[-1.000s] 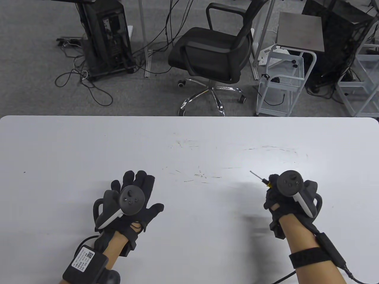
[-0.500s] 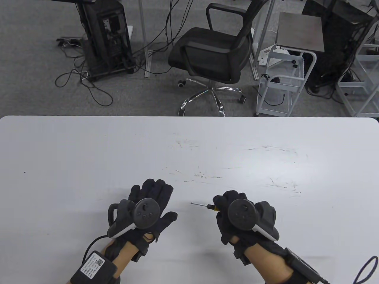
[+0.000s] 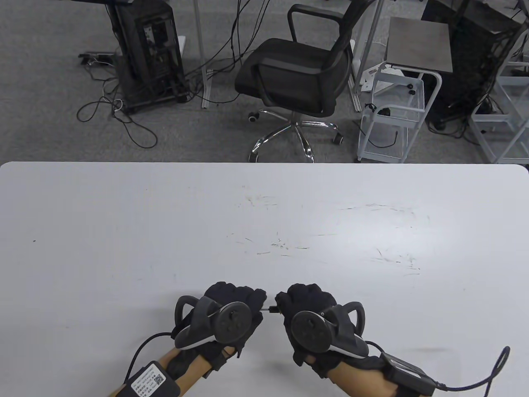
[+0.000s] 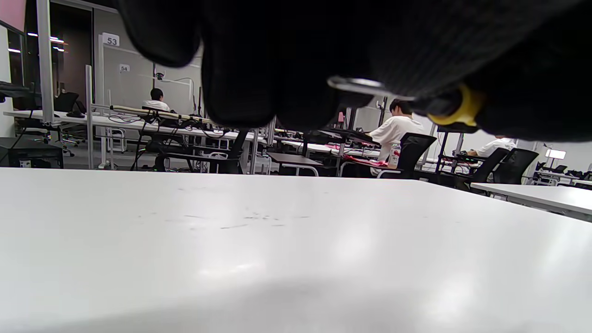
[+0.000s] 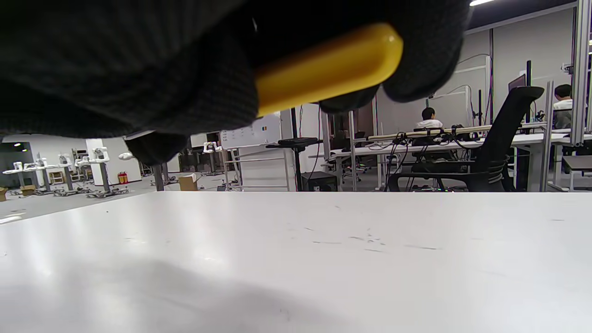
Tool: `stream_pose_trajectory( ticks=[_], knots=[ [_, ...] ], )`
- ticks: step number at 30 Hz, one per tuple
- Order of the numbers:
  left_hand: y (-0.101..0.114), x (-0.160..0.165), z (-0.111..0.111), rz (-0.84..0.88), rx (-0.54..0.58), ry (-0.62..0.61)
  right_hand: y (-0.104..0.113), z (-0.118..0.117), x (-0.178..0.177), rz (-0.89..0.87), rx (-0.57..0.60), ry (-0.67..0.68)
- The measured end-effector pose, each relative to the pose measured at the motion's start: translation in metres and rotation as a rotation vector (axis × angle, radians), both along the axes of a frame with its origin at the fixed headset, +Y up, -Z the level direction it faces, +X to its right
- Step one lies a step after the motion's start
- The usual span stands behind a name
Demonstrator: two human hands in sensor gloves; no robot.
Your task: Separate screwdriver from screwdriver handle
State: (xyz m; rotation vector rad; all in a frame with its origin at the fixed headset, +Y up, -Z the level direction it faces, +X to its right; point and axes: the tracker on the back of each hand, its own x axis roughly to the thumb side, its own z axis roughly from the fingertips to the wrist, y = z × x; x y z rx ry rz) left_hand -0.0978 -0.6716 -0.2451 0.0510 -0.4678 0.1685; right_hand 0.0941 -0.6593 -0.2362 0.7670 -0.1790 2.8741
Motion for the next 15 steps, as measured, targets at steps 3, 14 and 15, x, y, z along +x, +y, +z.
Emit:
stream_pose_trajectory(
  ticks=[3,14,15],
  knots=[
    [-0.0005,0.0024,0.0009,-0.016,0.013,-0.002,0.0002,0.0005,0.0009,-0.003,-0.006,-0.002],
    [0.0022,0.0039,0.0023,-0.019,-0.003,-0.031,0.0017,0.0018,0.0006,0.005,-0.002,0.016],
    [0.0022,0.0031,0.0020,-0.028,-0.003,-0.025,0.0021,0.0017,0.0014,0.016,0.006,0.006]
  ],
)
